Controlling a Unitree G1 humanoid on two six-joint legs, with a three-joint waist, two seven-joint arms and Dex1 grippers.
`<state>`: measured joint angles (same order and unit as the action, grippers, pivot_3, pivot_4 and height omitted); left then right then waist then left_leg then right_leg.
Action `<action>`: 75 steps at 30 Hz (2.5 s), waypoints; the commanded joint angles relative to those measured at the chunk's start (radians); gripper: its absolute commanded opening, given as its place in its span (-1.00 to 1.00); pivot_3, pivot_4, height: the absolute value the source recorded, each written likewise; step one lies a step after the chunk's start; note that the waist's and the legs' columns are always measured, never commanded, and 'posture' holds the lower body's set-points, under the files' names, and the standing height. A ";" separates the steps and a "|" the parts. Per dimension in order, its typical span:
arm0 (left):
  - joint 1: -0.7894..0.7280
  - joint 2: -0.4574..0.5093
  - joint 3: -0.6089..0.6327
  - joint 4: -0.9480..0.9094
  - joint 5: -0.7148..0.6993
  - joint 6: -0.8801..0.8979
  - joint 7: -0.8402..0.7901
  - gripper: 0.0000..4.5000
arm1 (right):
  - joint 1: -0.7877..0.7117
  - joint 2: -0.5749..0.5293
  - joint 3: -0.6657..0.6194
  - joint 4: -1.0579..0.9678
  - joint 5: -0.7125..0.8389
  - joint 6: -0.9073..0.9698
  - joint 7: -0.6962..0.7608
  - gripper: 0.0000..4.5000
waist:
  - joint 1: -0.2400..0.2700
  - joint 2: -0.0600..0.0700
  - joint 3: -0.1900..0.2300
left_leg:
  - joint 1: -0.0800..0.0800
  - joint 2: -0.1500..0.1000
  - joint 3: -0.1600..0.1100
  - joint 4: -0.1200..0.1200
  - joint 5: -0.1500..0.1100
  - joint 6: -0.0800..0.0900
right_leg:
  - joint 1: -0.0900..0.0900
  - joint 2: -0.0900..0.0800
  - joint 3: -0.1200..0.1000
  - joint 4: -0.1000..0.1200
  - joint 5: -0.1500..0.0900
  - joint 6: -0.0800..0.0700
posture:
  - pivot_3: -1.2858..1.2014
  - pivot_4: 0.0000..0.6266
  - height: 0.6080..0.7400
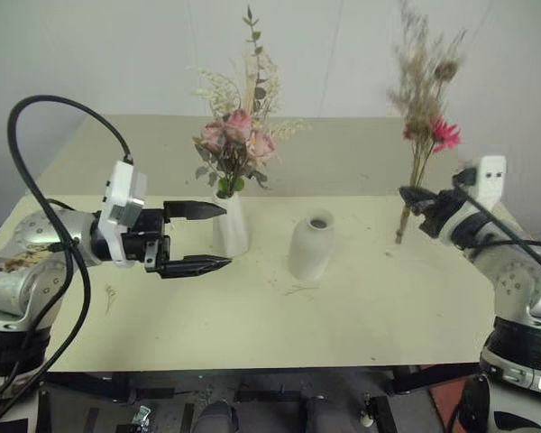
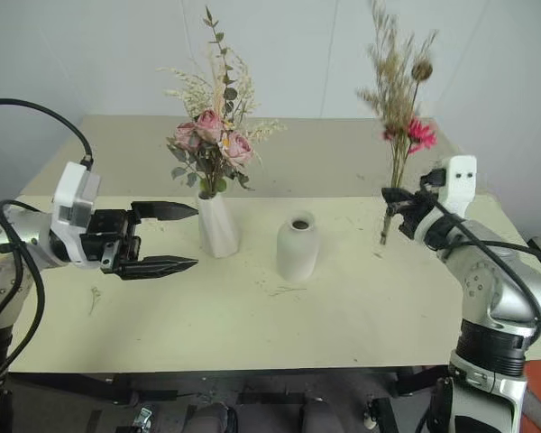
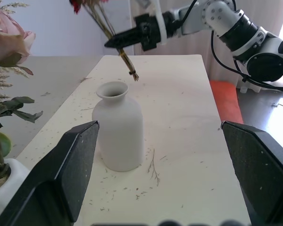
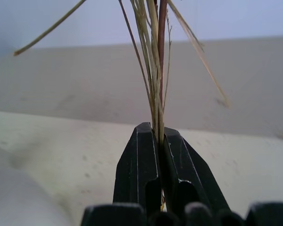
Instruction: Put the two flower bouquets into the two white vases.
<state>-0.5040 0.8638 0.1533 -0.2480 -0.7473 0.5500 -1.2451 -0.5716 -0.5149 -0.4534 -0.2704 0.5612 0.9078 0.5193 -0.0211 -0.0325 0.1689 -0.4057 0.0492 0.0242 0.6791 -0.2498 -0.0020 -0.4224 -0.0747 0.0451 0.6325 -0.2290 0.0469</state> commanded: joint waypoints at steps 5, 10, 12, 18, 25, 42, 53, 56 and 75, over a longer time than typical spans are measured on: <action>-0.046 -0.006 -0.013 0.023 0.012 -0.030 -0.031 1.00 | -0.037 0.022 0.046 -0.176 0.205 -0.058 0.074 -1.00 | 0.004 0.000 0.000 | 0.000 0.000 0.000 0.000 0.000 0.000 | 0.000 0.000 0.000 0.000 0.000 0.000 | 0.03 -0.52 1.00; -0.049 -0.006 -0.012 0.020 0.016 -0.028 -0.034 1.00 | -0.059 0.066 0.124 -0.191 0.201 -0.117 0.034 -1.00 | 0.005 0.000 0.000 | 0.000 0.000 0.000 0.000 0.000 0.000 | 0.000 0.000 0.000 0.000 0.000 0.000 | 0.03 -0.52 1.00; -0.050 -0.005 -0.012 0.019 0.019 -0.029 -0.035 1.00 | -0.077 0.091 0.159 -0.171 0.178 -0.153 0.014 -1.00 | 0.004 0.000 0.000 | 0.000 0.000 0.000 0.000 0.000 0.000 | 0.000 0.000 0.000 0.000 0.000 0.000 | 0.03 -0.52 1.00; -0.054 -0.001 -0.007 0.011 0.020 -0.025 -0.032 1.00 | -0.089 0.124 0.235 -0.111 0.124 -0.241 0.006 -1.00 | 0.005 0.000 0.000 | -0.001 0.000 0.000 0.000 0.000 0.000 | 0.000 0.000 0.000 0.000 0.000 0.000 | 0.03 -0.52 1.00; -0.045 0.005 0.002 -0.001 0.016 -0.019 -0.024 1.00 | -0.053 0.149 0.285 -0.080 0.110 -0.273 0.008 -1.00 | 0.007 0.000 0.000 | -0.001 0.000 0.000 0.000 0.000 0.000 | 0.000 0.000 0.000 0.000 0.000 0.000 | 0.03 -0.52 1.00; -0.032 0.009 0.011 -0.019 0.005 -0.012 -0.015 1.00 | 0.059 0.133 0.350 -0.055 0.011 -0.335 0.028 0.01 | 0.006 0.000 0.000 | -0.001 0.000 0.000 0.000 0.000 0.000 | 0.000 0.000 0.000 0.000 0.000 0.000 | 0.03 -0.52 1.00; -0.021 -0.002 0.010 -0.026 0.008 -0.023 -0.007 1.00 | 0.180 -0.104 0.308 -0.167 0.019 -0.271 0.134 1.00 | 0.009 0.000 0.000 | -0.001 0.000 0.000 0.000 0.000 0.000 | 0.000 0.000 -0.001 -0.001 0.000 0.000 | 0.03 -0.52 1.00; -0.004 -0.001 0.017 -0.031 0.006 -0.024 -0.003 1.00 | 0.222 -0.191 0.262 -0.181 0.033 -0.255 0.171 1.00 | 0.009 0.000 0.000 | 0.000 0.000 0.000 0.000 0.000 0.000 | 0.000 0.000 0.000 0.000 0.000 0.000 | 0.03 -0.52 1.00; 0.211 0.102 0.245 -0.127 -0.062 0.049 0.067 1.00 | 0.525 -0.597 -0.131 -0.023 -0.004 -0.395 0.604 1.00 | 0.009 0.000 0.000 | 0.002 0.000 0.000 0.001 0.000 0.000 | 0.002 0.000 0.000 -0.001 0.000 0.000 | 0.03 -0.52 1.00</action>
<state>-0.2958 0.9429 0.3464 -0.3418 -0.7803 0.5918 -1.1824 -0.0534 -1.0930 -0.5265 -0.3039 0.5682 0.5499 1.0921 -0.0124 -0.0326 0.1688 -0.4042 0.0493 0.0246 0.6797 -0.2498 -0.0020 -0.4202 -0.0752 0.0448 0.6317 -0.2293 0.0469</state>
